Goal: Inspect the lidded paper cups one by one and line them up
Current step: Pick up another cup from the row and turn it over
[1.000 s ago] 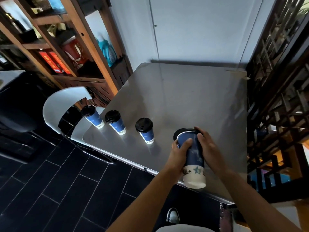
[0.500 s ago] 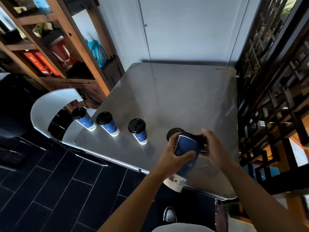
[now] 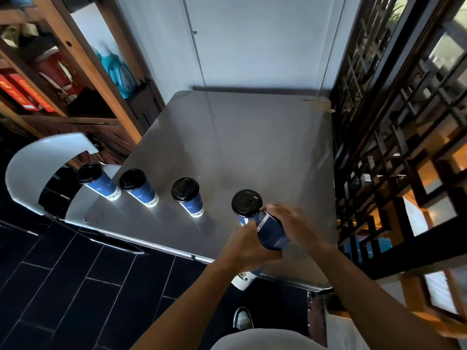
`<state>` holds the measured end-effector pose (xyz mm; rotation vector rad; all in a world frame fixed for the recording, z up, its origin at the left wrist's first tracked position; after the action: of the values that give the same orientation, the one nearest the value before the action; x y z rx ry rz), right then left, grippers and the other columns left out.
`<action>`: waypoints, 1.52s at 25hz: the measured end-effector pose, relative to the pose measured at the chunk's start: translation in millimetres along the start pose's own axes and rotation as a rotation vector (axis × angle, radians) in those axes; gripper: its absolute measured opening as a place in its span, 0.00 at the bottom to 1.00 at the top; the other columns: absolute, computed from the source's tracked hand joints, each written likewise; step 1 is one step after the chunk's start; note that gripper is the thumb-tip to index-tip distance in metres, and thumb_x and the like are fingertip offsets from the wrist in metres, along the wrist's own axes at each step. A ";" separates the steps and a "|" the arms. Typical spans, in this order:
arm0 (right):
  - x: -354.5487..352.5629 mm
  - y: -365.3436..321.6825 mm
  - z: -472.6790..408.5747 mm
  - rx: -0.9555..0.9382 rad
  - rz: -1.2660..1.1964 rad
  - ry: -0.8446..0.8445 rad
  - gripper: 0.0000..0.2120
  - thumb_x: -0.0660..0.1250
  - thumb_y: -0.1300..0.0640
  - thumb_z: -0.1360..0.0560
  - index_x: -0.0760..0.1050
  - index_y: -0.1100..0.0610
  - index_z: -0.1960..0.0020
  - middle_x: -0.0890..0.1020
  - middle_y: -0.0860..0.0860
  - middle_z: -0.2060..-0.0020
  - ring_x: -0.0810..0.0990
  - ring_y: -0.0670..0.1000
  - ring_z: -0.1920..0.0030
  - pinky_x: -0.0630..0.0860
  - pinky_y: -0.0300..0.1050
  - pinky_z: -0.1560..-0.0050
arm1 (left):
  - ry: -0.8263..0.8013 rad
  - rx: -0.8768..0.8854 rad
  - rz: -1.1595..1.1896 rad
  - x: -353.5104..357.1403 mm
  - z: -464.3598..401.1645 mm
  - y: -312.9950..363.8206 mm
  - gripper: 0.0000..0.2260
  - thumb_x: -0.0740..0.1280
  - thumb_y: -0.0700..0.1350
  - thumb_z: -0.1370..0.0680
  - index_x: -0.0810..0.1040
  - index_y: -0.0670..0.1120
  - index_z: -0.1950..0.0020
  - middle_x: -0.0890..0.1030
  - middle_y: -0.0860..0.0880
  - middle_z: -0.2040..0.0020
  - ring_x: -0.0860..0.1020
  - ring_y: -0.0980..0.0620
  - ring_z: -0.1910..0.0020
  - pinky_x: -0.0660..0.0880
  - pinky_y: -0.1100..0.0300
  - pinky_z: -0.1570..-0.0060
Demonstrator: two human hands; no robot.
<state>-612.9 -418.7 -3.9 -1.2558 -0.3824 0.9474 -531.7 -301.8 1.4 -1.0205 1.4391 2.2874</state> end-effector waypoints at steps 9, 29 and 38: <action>-17.8 -2.1 8.9 -0.011 -0.033 -0.052 0.16 0.63 0.37 0.31 0.85 0.40 0.52 0.87 0.46 0.52 0.84 0.55 0.46 0.77 0.63 0.36 | -0.064 0.036 0.028 8.7 -11.1 13.1 0.32 0.79 0.56 0.36 0.71 0.51 0.37 0.81 0.52 0.49 0.82 0.53 0.53 0.82 0.58 0.55; -1.0 39.7 7.1 0.405 -1.066 0.179 0.23 0.63 0.51 0.22 0.75 0.62 0.31 0.83 0.66 0.43 0.84 0.62 0.54 0.84 0.54 0.57 | 0.056 -0.478 1.401 13.8 -34.3 32.8 0.34 0.76 0.58 0.30 0.70 0.45 0.28 0.78 0.32 0.34 0.83 0.36 0.54 0.82 0.45 0.59; -2.8 32.3 2.3 0.366 -1.025 0.152 0.28 0.67 0.44 0.24 0.77 0.62 0.33 0.84 0.64 0.44 0.86 0.60 0.57 0.83 0.52 0.59 | 0.078 -0.558 1.370 8.8 -34.0 33.1 0.25 0.68 0.54 0.24 0.75 0.41 0.33 0.84 0.36 0.42 0.84 0.38 0.52 0.83 0.44 0.51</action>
<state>-628.9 -419.0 -32.2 -0.6325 -0.6111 0.0302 -541.6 -348.3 9.2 -0.0500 1.8871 3.7494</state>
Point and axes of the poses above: each hand's wrist, its own z-axis away from the middle knuckle, its own x-axis out of the palm, y = z × x, the point moved 4 cm from there along -z, towards the middle knuckle
